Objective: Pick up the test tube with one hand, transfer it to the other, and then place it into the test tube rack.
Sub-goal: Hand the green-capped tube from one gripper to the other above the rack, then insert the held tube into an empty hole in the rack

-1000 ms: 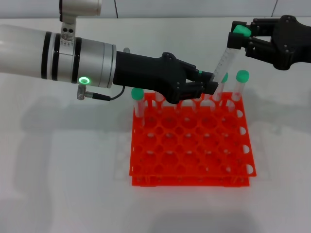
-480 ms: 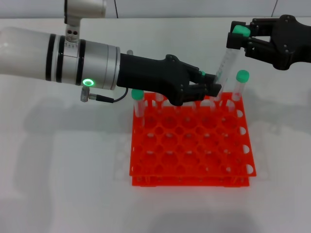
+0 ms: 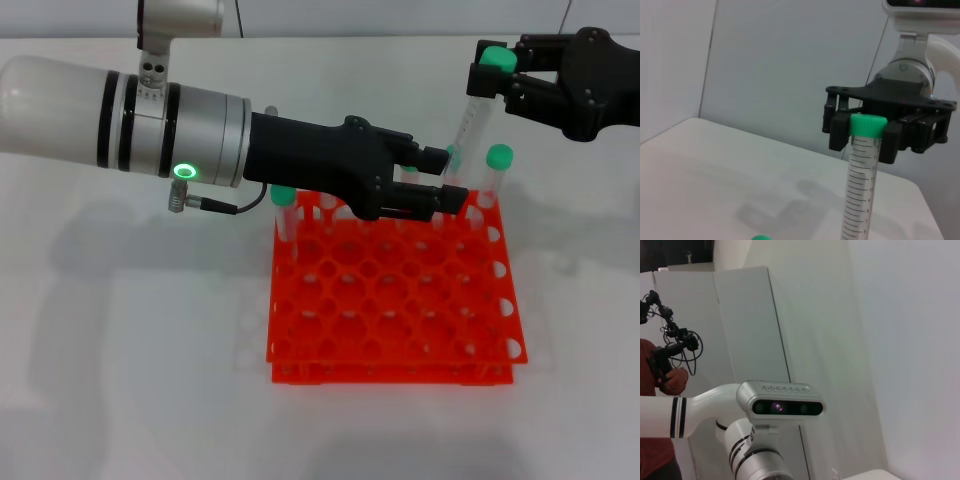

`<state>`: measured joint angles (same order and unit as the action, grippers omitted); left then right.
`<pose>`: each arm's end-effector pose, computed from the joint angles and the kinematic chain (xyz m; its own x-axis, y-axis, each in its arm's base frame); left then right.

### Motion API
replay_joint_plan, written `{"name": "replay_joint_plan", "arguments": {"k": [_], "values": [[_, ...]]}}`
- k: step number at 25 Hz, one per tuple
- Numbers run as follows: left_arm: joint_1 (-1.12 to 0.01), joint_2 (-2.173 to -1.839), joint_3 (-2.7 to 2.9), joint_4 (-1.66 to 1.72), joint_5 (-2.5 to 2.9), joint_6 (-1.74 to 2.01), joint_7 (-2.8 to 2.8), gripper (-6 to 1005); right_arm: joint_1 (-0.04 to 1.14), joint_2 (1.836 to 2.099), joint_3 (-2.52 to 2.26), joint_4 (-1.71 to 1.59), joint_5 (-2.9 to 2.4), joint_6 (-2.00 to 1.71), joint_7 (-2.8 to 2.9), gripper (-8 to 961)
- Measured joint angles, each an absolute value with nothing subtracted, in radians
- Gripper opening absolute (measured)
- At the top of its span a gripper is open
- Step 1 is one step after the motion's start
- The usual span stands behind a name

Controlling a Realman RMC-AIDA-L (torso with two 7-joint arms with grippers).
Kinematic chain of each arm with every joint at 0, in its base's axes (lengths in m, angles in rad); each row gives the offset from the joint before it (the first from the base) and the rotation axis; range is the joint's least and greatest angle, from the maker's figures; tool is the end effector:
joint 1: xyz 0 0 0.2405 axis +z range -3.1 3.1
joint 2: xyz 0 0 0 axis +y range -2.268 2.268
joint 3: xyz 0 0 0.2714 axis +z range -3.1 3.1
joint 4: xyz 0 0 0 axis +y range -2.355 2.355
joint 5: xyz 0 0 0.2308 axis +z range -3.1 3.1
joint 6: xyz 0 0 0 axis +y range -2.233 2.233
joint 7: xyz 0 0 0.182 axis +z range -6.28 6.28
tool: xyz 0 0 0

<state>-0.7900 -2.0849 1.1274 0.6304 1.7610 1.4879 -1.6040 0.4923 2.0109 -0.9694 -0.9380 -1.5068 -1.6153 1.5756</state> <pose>-0.1327 0.3929 -0.0969 0.8542 0.2945 0.4286 0.2705 -0.9555 0.1175 0.1762 0.3854 0.0328 0.7079 -0.1352 -0.6933 -0.3039 -0.9443 -0.1260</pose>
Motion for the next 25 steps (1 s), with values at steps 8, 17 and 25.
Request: {"name": "replay_joint_plan", "arguments": {"k": [8,17,25], "values": [[-0.790,-2.083,1.123,0.635,1.751,1.497,-1.629,626,0.491,2.011,-0.969,-0.939,-1.505,-1.615,1.575,266],[-0.763,-2.077,1.117,0.696,1.762,1.520,-1.697,884,0.483,2.011,-0.964,-0.938,-1.503,-1.615,1.576,266],[-0.624,-2.055,1.114,0.934,1.833,1.549,-1.856,882,0.483,2.011,-0.960,-0.931,-1.503,-1.607,1.574,266]]}}
